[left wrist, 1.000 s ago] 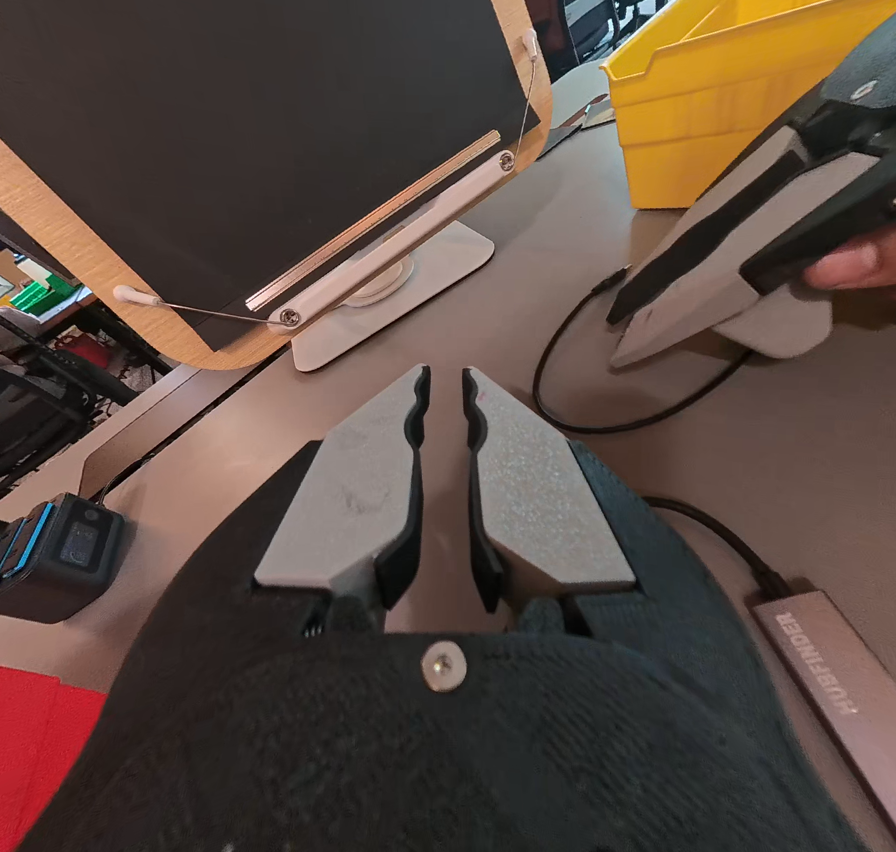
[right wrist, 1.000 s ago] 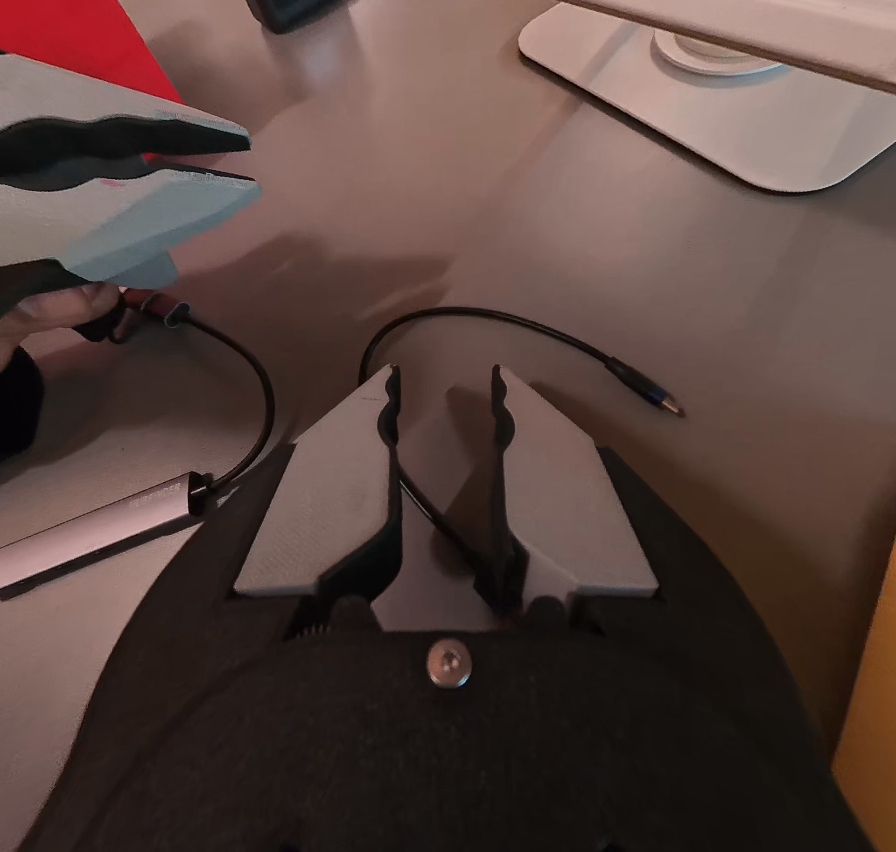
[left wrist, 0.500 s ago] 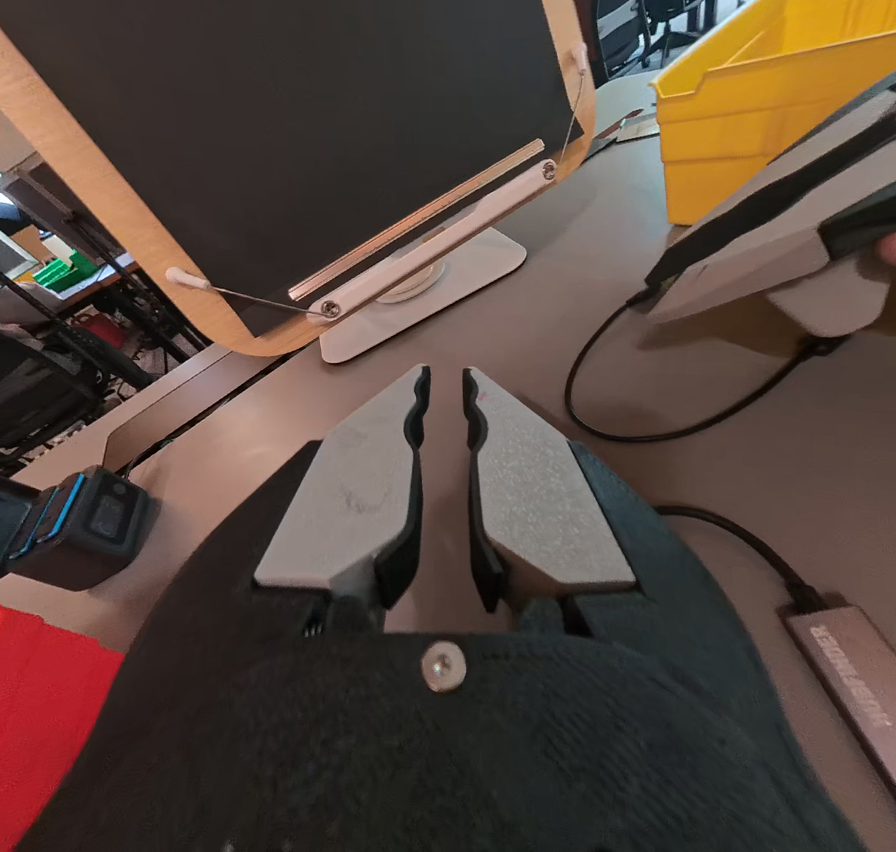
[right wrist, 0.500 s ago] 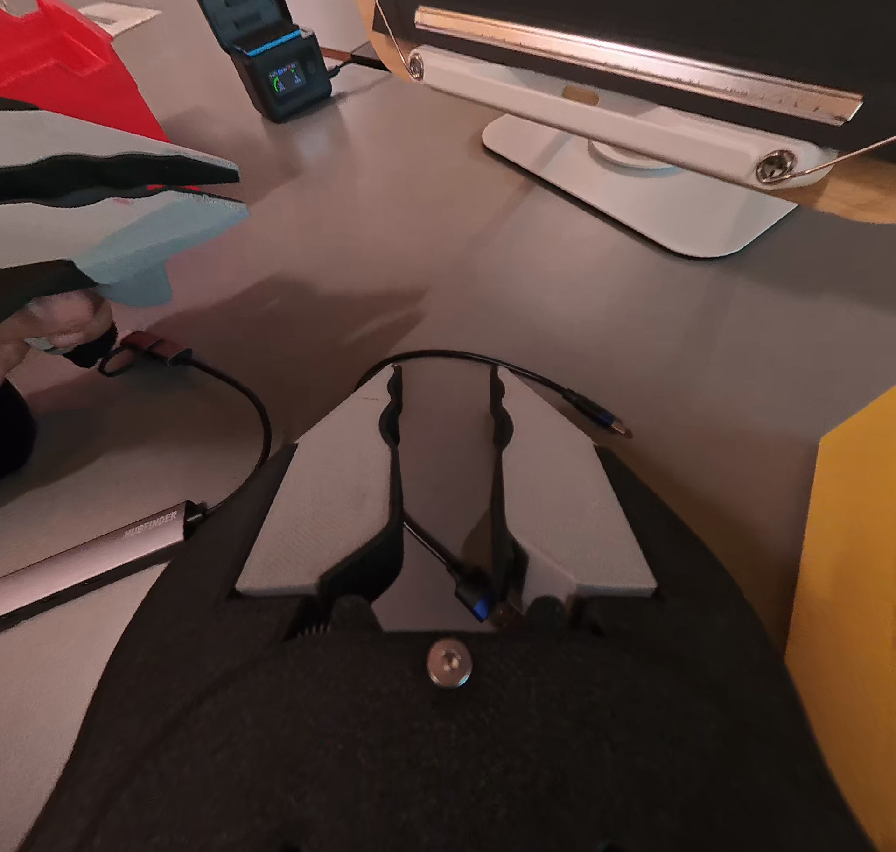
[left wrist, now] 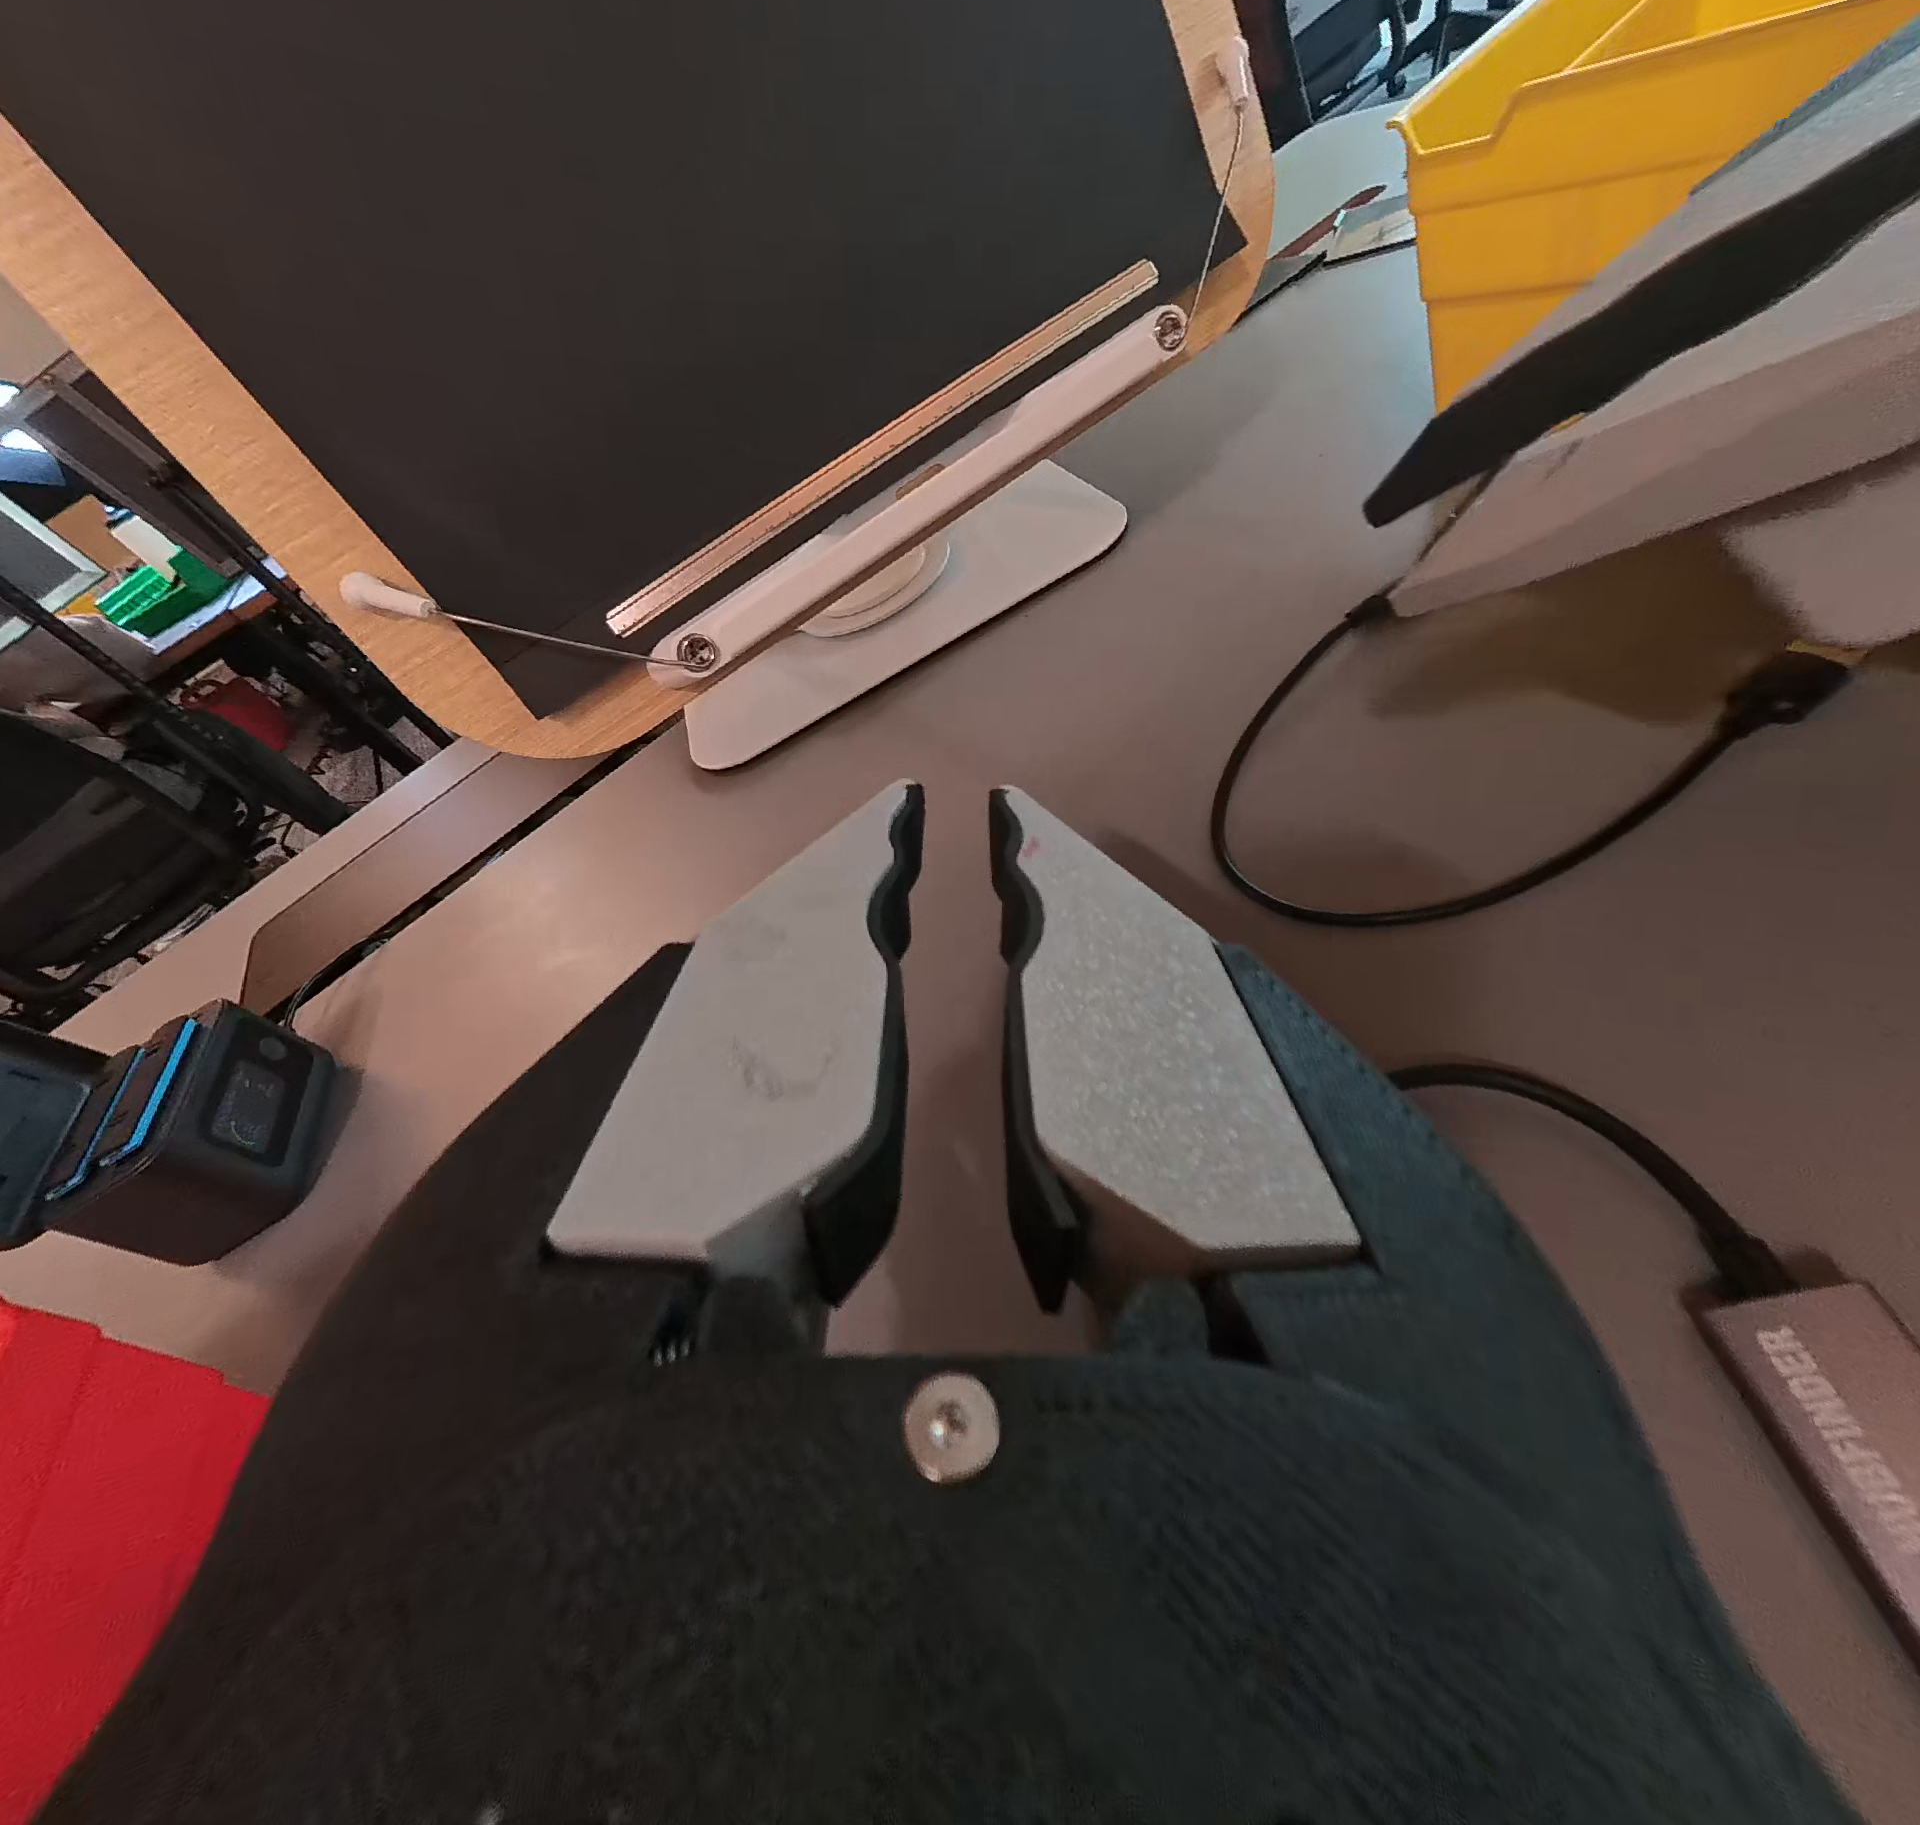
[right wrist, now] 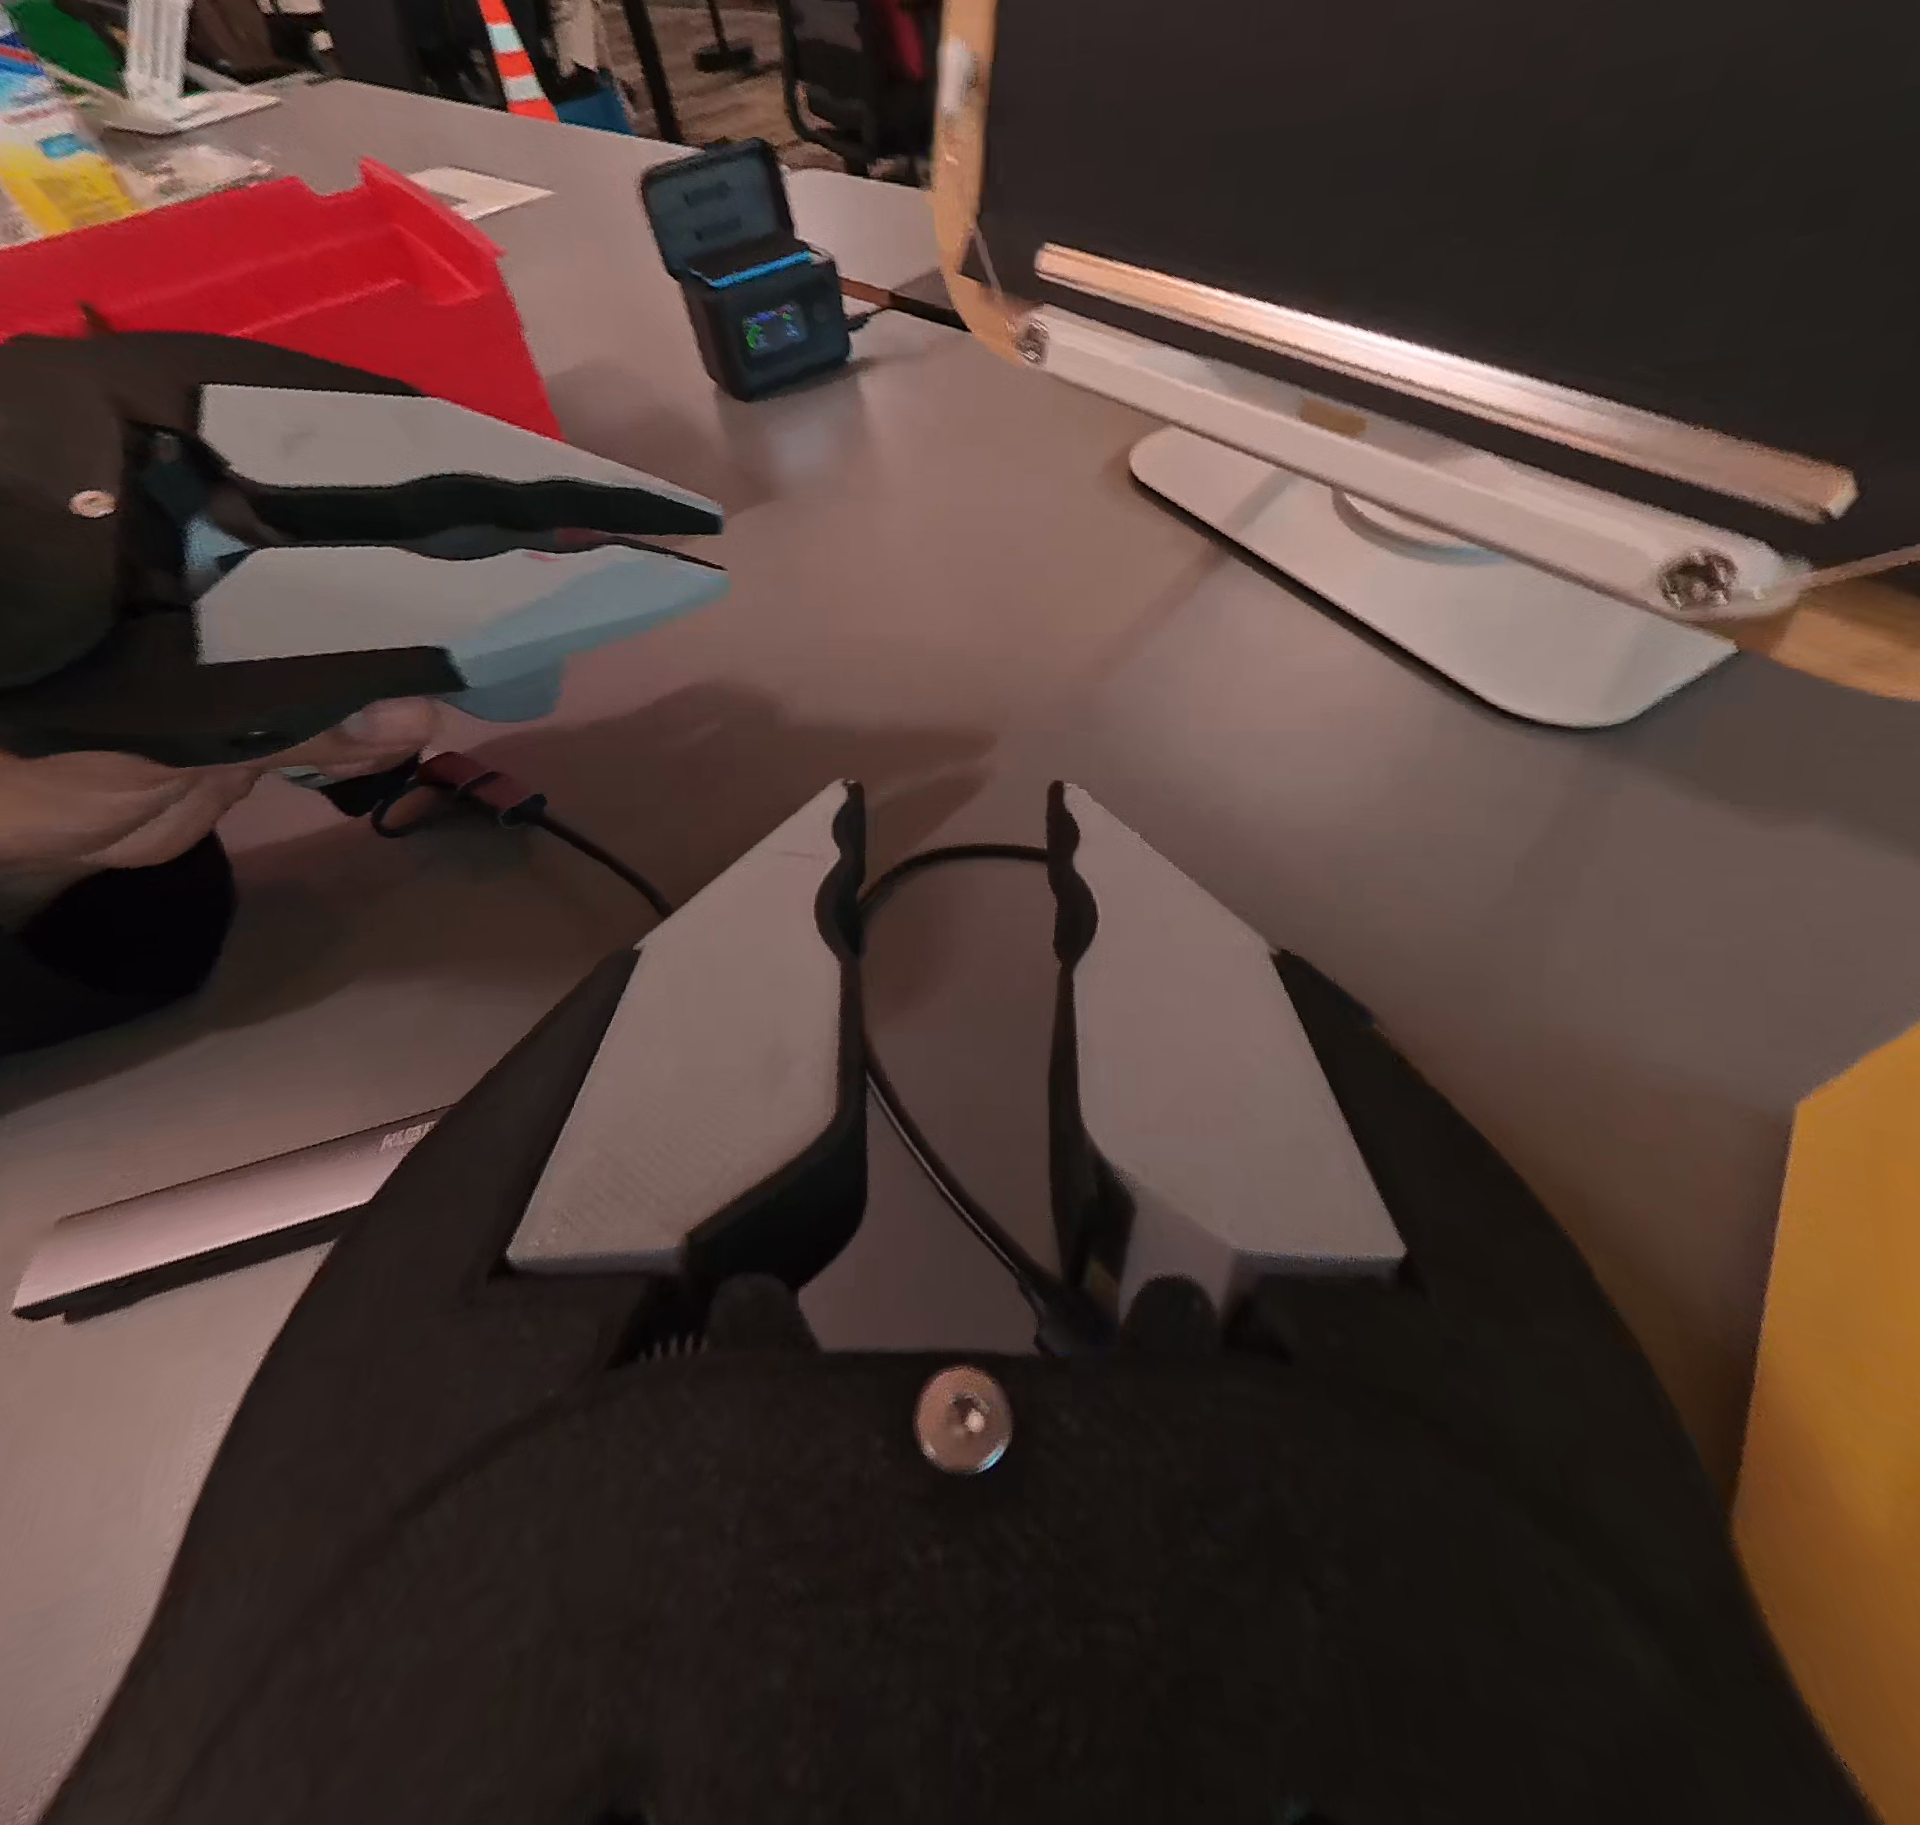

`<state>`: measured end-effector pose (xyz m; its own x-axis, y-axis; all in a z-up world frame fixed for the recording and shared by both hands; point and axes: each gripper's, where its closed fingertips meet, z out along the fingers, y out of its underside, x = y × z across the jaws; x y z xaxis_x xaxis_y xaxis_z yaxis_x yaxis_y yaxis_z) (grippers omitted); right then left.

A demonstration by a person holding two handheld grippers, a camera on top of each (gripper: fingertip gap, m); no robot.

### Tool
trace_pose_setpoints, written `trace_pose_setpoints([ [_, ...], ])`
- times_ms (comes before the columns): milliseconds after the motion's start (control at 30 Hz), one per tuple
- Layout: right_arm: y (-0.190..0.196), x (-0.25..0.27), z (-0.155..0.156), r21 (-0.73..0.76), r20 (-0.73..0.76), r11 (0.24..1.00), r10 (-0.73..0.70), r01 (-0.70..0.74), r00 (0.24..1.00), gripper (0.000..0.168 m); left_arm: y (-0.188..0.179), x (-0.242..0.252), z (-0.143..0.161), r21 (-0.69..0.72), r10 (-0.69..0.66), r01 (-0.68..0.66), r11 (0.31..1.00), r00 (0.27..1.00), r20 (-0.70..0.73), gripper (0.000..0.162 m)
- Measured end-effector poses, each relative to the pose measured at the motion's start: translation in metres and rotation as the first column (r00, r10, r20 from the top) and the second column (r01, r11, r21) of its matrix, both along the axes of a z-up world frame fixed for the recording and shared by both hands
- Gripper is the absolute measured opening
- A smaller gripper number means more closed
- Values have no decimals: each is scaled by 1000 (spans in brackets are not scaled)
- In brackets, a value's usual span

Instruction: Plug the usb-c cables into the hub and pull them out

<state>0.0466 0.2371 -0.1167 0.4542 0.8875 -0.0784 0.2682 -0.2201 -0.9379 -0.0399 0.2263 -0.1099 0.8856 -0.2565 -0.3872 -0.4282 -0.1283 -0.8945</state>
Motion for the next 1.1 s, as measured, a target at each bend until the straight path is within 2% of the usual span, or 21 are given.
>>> trace_pose_setpoints([
  [233, -21, -17, -8, 65, 85, 992, 104, -110, 991, 41, -1, 0, 0, 1, -3, 3, 1000, 1000, -2, 10],
  [433, -43, -28, -1, 75, 44, 971, 223, -226, 974, 44, -2, 5, 1, 4, -19, 19, 1000, 1000, -15, 9],
  [567, -58, -35, -4, 114, 82, 947, 292, -300, 953, 49, -2, 7, -1, 0, -23, 23, 1000, 999, -29, 9],
  [667, -97, -44, 2, 125, 42, 871, 474, -475, 880, 56, -2, 6, 1, 8, -18, 18, 1000, 1000, -20, 9],
  [767, -135, -47, -11, 97, 111, 771, 620, -630, 776, 56, -3, 6, 3, 11, -21, 21, 1000, 1000, 4, 8],
  [833, -144, -48, -30, 72, 205, 740, 645, -669, 736, 58, -3, 6, 2, -2, -27, 27, 1000, 999, 19, 8],
  [967, -147, -46, -66, -34, 350, 726, 652, -686, 673, 63, -4, 7, -2, -37, -30, 31, 999, 999, 20, 11],
  [1100, -156, -44, -67, -38, 349, 692, 685, -721, 640, 49, -6, 10, -1, -36, -44, 44, 998, 999, 5, 11],
])
